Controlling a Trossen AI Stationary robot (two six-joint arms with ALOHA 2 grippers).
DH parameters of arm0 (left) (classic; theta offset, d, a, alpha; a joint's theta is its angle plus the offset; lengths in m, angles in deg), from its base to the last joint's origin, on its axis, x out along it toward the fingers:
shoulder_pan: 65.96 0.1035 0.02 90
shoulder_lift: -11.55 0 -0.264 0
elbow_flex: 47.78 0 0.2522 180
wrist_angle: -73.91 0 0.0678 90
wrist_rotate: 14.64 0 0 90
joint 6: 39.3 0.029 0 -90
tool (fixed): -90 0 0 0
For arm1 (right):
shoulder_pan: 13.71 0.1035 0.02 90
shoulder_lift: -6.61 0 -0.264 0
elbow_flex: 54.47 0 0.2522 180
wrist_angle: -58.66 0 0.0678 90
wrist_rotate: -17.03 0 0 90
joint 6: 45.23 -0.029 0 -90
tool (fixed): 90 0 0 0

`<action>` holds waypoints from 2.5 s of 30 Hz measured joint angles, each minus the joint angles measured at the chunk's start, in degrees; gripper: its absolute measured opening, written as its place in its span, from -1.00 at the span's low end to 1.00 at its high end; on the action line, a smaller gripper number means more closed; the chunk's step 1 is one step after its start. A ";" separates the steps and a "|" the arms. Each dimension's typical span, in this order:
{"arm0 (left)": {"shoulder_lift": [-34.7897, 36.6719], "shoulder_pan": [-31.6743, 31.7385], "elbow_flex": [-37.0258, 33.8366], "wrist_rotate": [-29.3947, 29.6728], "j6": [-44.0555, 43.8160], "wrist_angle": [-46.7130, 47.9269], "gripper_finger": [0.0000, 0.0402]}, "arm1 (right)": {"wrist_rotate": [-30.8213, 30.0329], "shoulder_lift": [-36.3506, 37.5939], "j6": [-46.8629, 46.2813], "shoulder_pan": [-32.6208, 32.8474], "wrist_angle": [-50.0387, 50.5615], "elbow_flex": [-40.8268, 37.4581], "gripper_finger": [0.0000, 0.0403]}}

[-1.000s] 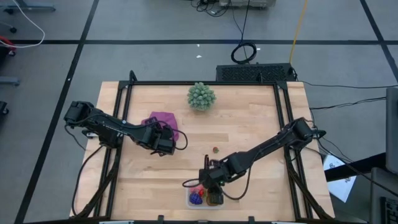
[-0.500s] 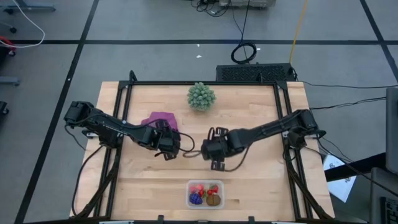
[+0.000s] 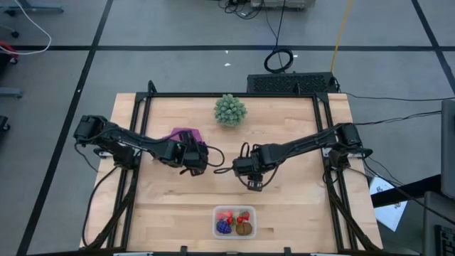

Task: Pick and placing Produce into tupperware
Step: Put the red strawberry into the transparent container

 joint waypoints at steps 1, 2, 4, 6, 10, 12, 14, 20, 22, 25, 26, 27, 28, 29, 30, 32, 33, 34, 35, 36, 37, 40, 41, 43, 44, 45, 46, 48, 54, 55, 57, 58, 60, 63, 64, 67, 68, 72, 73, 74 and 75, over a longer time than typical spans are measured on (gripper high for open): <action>0.00 0.15 0.00 0.52 0.43 -0.08 0.14 | 0.00 0.00 0.33 -0.03 -0.54 -0.61 -0.21; 0.00 0.33 0.00 1.29 0.71 -0.19 0.14 | 0.00 -0.04 0.78 -0.03 -0.85 -1.00 -0.21; 0.00 0.75 0.00 3.04 1.76 -0.19 0.14 | -0.02 -0.03 1.48 -0.07 -1.69 -1.33 -0.21; 0.00 1.30 0.00 5.48 3.28 0.03 0.14 | -0.02 -0.02 2.43 -0.07 -2.96 -1.37 -0.21; 0.69 3.35 -0.02 11.67 5.23 3.02 0.14 | 0.02 0.10 3.99 -0.26 -5.83 -1.39 -0.21; 1.61 5.26 -0.02 13.07 4.58 5.35 0.14 | -0.02 0.15 4.51 -0.40 -6.58 -1.39 -0.21; 3.36 7.55 -0.06 12.90 3.02 7.81 0.14 | 0.00 0.15 4.86 -0.75 -6.63 -1.39 -0.21; 10.96 13.62 -0.06 11.29 2.90 9.65 0.14 | -0.02 0.15 6.22 -1.79 -8.54 -1.44 -0.21; 13.45 14.70 0.02 10.13 3.27 9.93 0.14 | -0.01 0.15 7.07 -2.13 -9.43 -1.44 -0.21; 15.89 15.42 0.00 9.78 3.94 10.50 0.14 | 0.20 0.15 7.24 -2.82 -10.39 -1.44 -0.21; 16.74 15.66 0.00 9.68 4.00 11.10 0.14 | 0.25 0.15 7.20 -3.07 -10.39 -1.44 -0.21; 17.29 15.86 -0.02 9.64 3.97 11.65 0.14 | 0.81 0.15 7.20 -3.33 -10.39 -1.44 -0.21; 17.78 16.06 -0.02 9.66 3.88 11.48 0.14 | 1.65 0.15 7.13 -3.58 -10.53 -1.44 -0.21; 18.35 16.12 -0.02 9.65 3.66 11.37 0.14 | 2.58 0.15 6.98 -3.81 -10.89 -1.44 -0.21; 18.59 16.14 -0.02 9.67 3.31 11.77 0.14 | 3.43 0.15 6.69 -3.99 -11.32 -1.44 -0.21; 18.68 16.12 -0.02 9.65 3.34 11.64 0.14 | 5.40 0.11 6.11 -4.31 -12.30 -1.44 -0.21; 18.67 16.12 -0.02 9.45 3.37 11.55 0.14 | 6.24 0.07 5.74 -4.49 -12.47 -1.44 -0.21; 18.63 16.12 -0.02 9.01 3.36 11.62 0.14 | 6.70 0.04 5.58 -4.55 -12.36 -1.50 -0.21; 18.60 16.12 -0.02 8.49 3.43 11.62 0.14 | 7.22 0.02 5.56 -4.71 -12.54 -1.79 -0.20; 18.56 16.12 -0.02 8.28 3.68 11.45 0.14 | 7.69 0.02 5.49 -4.86 -12.82 -2.14 -0.20; 18.44 16.12 -0.02 8.28 3.78 11.33 0.14 | 7.70 0.01 4.94 -5.04 -12.91 -2.48 -0.20; 18.30 16.12 -0.02 8.28 3.80 11.35 0.14 | 10.59 -0.02 2.89 -5.83 -12.83 -3.59 -0.20; 18.32 16.12 -0.02 8.32 3.80 11.33 0.14 | 12.00 -0.02 2.16 -6.18 -12.91 -3.95 -0.20; 18.32 16.12 -0.02 8.45 3.80 11.30 0.14 | 13.70 -0.02 0.66 -6.77 -13.16 -4.75 -0.20; 18.29 16.12 -0.02 8.45 3.80 11.31 0.14 | 14.09 -0.02 0.19 -7.09 -13.12 -5.06 -0.20; 18.29 16.12 -0.02 8.55 3.80 11.31 0.14 | 14.94 -0.04 0.08 -7.37 -13.12 -5.29 -0.20; 18.32 16.12 -0.02 8.59 3.82 11.27 0.14 | 15.18 -0.04 -0.30 -7.63 -13.12 -5.37 -0.20; 18.29 16.12 -0.02 8.71 3.86 11.29 0.14 | 15.16 -0.04 -0.96 -8.11 -13.45 -5.37 -0.20; 18.29 16.12 -0.02 8.78 4.65 11.24 0.14 | 15.08 -0.07 -4.77 -8.94 -15.67 -5.37 -0.20; 18.29 16.12 -0.02 8.78 4.68 11.24 0.14 | 14.90 -0.07 -5.48 -8.99 -15.68 -5.37 -0.20; 18.29 16.12 -0.02 8.78 4.73 11.22 0.14 | 14.78 -0.07 -6.94 -9.01 -15.65 -5.37 -0.20; 18.29 16.12 -0.02 8.78 4.76 11.20 0.14 | 14.66 -0.07 -7.48 -9.01 -15.68 -5.37 -0.20; 18.29 16.12 -0.02 8.79 4.76 11.20 0.14 | 13.53 -0.07 -8.62 -9.01 -15.66 -5.37 -0.21; 18.29 16.12 -0.02 8.80 4.76 11.20 0.14 | 13.20 -0.07 -9.88 -9.01 -15.68 -5.37 -0.21; 18.29 16.12 -0.02 8.80 4.76 11.18 0.14 | 13.15 -0.07 -10.28 -9.01 -15.68 -5.37 -0.21; 18.29 16.12 -0.02 8.80 4.74 11.18 0.14 | 13.10 -0.09 -10.92 -9.01 -15.68 -5.37 -0.21; 18.29 16.12 -0.02 8.80 4.71 11.18 0.14 | 13.07 -0.09 -11.04 -9.01 -15.68 -5.37 -0.21; 18.29 16.12 -0.02 8.81 4.56 11.16 0.14 | 11.81 -0.60 -13.48 -9.01 -15.71 -5.37 -0.21; 18.29 16.12 -0.02 8.81 4.56 11.16 0.14 | 11.83 -0.88 -14.04 -9.01 -15.64 -5.37 -0.21; 18.29 16.12 -0.02 8.81 4.56 11.15 0.14 | 11.83 -1.26 -14.49 -9.01 -15.64 -5.37 -0.21; 18.29 16.12 -0.02 8.81 4.54 11.13 0.14 | 11.83 -1.72 -14.79 -9.01 -15.75 -5.37 -0.21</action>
